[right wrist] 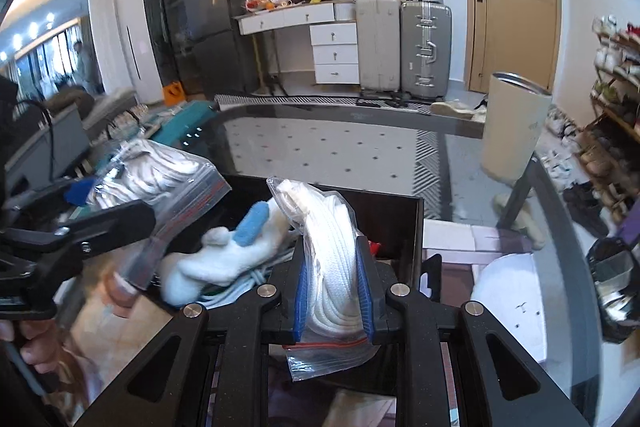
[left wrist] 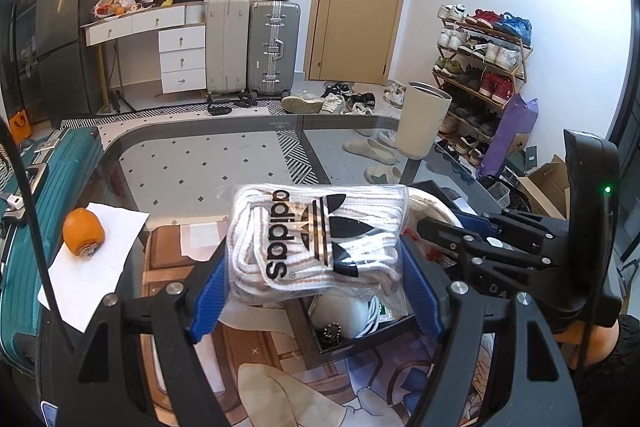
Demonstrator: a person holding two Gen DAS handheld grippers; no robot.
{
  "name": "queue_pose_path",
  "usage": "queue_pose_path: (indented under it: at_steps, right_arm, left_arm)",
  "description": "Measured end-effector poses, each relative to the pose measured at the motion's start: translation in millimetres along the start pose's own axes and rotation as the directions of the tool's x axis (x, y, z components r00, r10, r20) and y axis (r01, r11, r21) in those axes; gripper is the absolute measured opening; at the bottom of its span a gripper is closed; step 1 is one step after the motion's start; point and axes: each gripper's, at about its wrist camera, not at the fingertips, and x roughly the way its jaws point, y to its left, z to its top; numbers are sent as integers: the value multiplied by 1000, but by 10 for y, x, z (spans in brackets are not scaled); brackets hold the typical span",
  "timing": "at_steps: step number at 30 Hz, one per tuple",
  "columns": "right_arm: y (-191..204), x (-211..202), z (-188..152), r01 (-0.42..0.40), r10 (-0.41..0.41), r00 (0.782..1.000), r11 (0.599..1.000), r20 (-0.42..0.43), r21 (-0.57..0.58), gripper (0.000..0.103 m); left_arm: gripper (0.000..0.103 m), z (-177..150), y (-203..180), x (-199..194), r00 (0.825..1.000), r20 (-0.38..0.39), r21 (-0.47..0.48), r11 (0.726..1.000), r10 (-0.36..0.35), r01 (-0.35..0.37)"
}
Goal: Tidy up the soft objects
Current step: 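Carry both bags over the box and open the right gripper to drop the rope bag, then lower the adidas bag into the box and open the left gripper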
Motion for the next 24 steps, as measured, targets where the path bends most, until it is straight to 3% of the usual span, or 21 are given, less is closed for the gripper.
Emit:
queue_pose_path:
  at_steps: [12, 16, 21, 24]
  right_arm:
    - [-66, 216, 79, -17, 18, 998, 1000, -61, 8, 21]
    - [-21, 60, 65, -8, 7, 999, 999, -32, -34, 44]
    - [-29, -118, 52, 84, -83, 996, 992, 9, -95, 58]
    - [-99, -125, 46, 63, -63, 998, 995, 0, -79, 59]
  left_arm:
    - [77, -14, -21, 54, 1000, -14, 10, 1000, -13, 13]
    - [77, -17, -24, 64, 1000, -18, 19, 1000, -16, 17]
    - [77, -32, -83, 99, 999, -27, 38, 999, -21, 22]
    - [77, -47, -130, 134, 999, -42, 51, 998, -26, 28]
